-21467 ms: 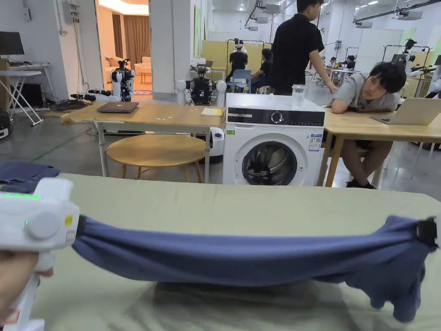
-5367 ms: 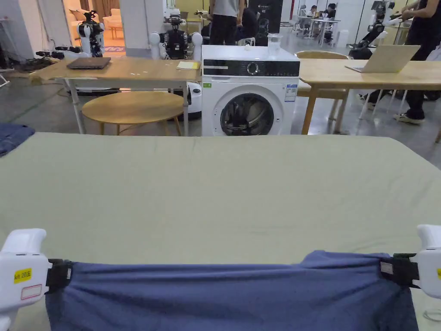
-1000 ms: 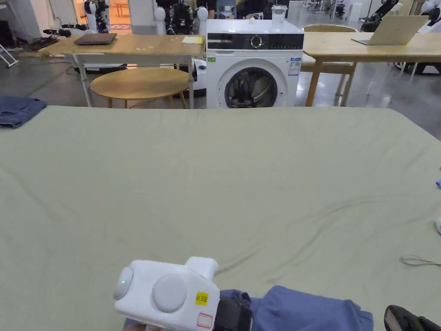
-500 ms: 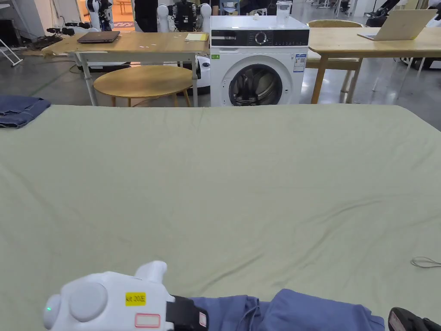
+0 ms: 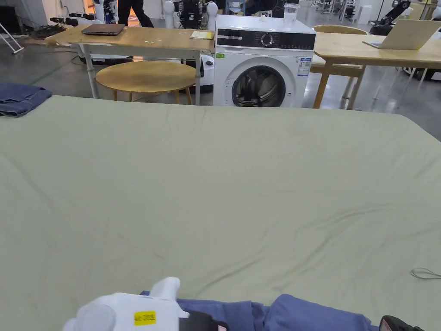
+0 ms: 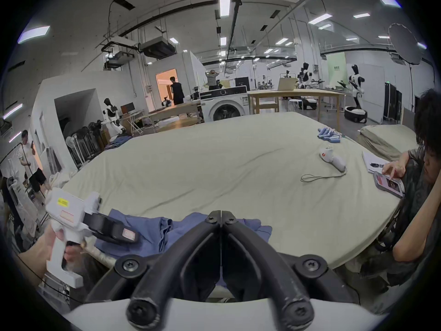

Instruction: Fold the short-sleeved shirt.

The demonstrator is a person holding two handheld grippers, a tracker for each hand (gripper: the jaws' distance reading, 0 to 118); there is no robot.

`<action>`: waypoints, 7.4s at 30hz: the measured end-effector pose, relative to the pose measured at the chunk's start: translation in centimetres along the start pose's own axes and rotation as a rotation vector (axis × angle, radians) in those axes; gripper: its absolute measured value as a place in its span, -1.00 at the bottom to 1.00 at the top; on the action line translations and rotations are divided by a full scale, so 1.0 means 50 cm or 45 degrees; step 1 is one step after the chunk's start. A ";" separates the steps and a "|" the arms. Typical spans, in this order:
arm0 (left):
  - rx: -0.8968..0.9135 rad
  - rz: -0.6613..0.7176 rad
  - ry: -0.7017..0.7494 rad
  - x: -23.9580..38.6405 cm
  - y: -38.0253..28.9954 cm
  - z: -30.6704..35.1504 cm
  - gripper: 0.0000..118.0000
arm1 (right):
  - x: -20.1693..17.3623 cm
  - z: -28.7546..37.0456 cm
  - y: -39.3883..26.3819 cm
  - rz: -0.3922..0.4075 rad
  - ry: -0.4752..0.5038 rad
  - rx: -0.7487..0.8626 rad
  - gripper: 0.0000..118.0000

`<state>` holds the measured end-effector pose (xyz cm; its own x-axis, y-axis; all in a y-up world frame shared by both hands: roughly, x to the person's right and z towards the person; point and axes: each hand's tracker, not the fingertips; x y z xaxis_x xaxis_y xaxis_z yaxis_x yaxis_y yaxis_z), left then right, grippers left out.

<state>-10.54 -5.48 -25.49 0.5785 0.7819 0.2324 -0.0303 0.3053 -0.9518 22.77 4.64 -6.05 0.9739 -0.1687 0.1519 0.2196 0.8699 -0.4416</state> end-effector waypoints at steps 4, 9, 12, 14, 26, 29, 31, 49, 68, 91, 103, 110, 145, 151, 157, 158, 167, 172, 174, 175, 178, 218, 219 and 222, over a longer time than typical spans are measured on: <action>0.123 0.045 0.016 -0.035 0.026 0.141 -0.94 | -0.019 -0.005 0.010 0.019 0.033 0.009 -1.00; 0.143 0.053 0.198 -0.108 0.050 0.207 -0.94 | -0.034 -0.015 0.016 0.039 0.055 0.009 -1.00; 0.086 0.083 0.215 -0.142 0.052 0.203 -0.94 | -0.036 -0.014 0.014 0.040 0.056 0.007 -1.00; 0.067 0.051 0.202 -0.164 0.056 0.197 -0.94 | -0.036 -0.012 0.014 0.042 0.055 0.004 -1.00; -0.013 0.209 -0.182 -0.218 0.067 0.084 0.72 | -0.031 -0.013 0.011 0.051 0.032 -0.014 -1.00; -0.019 0.313 -0.124 -0.228 0.069 0.049 -0.84 | -0.029 -0.012 0.010 0.055 0.028 -0.013 -1.00; -0.057 0.207 0.042 -0.231 0.059 0.042 -0.86 | -0.030 -0.009 0.012 0.051 0.028 -0.011 -1.00; 0.354 0.252 0.389 -0.066 0.035 0.419 -0.94 | -0.042 -0.015 0.042 0.080 0.122 0.056 -1.00; -0.062 -0.173 0.412 0.227 0.049 -0.097 -0.71 | 0.006 0.007 0.013 0.022 0.067 0.025 -1.00; -0.188 -0.066 -0.004 0.034 -0.068 -0.197 -1.00 | 0.028 -0.023 -0.022 -0.033 0.044 -0.077 -1.00; 0.002 -0.130 -0.121 0.067 -0.019 -0.016 -1.00 | 0.002 -0.132 -0.027 -0.199 0.396 -0.293 -1.00; 0.142 -0.102 0.105 -0.020 0.028 0.150 -1.00 | -0.031 -0.330 -0.078 -0.550 0.963 -0.635 -1.00; -0.047 0.160 -0.126 -0.160 0.080 0.066 -0.58 | 0.038 -0.438 -0.136 -0.925 1.173 -0.863 -1.00; 0.049 0.108 0.078 -0.229 0.146 0.288 -0.58 | 0.043 -0.392 -0.090 -0.821 1.139 -0.797 -1.00; 0.110 0.075 0.304 -0.356 0.261 0.562 -0.58 | 0.050 -0.381 -0.075 -0.805 1.080 -0.743 -1.00; 0.106 0.091 0.322 -0.382 0.284 0.603 -0.58 | 0.052 -0.382 -0.074 -0.811 1.065 -0.737 -1.00; 0.024 0.147 0.499 -0.479 0.408 0.705 -0.58 | 0.057 -0.391 -0.068 -0.844 0.946 -0.693 -1.00; -0.010 0.146 0.612 -0.506 0.418 0.712 0.09 | 0.050 -0.401 -0.063 -0.824 0.950 -0.688 -1.00; 0.025 0.083 0.691 -0.484 0.404 0.720 0.97 | 0.051 -0.408 -0.061 -0.819 0.949 -0.688 -1.00; 0.044 0.089 0.669 -0.472 0.400 0.724 0.99 | 0.051 -0.412 -0.059 -0.817 0.955 -0.691 -1.00; 0.119 0.091 0.663 -0.446 0.399 0.729 0.99 | 0.047 -0.411 -0.044 -0.785 0.971 -0.683 -1.00; 1.254 -0.850 0.909 0.371 0.091 0.156 -0.96 | -0.122 -0.133 0.245 0.286 -0.046 0.575 -1.00; 1.251 -0.848 0.909 0.369 0.091 0.157 -0.96 | -0.121 -0.134 0.246 0.282 -0.044 0.572 -1.00; 1.231 -0.830 0.899 0.366 0.096 0.157 -0.96 | -0.118 -0.136 0.250 0.275 -0.051 0.570 -0.94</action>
<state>-6.49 14.56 -24.25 0.9882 -0.0022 0.1529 0.0211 0.9923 -0.1224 20.17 13.34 -18.47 0.9895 0.0473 0.1366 -0.0415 0.9981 -0.0448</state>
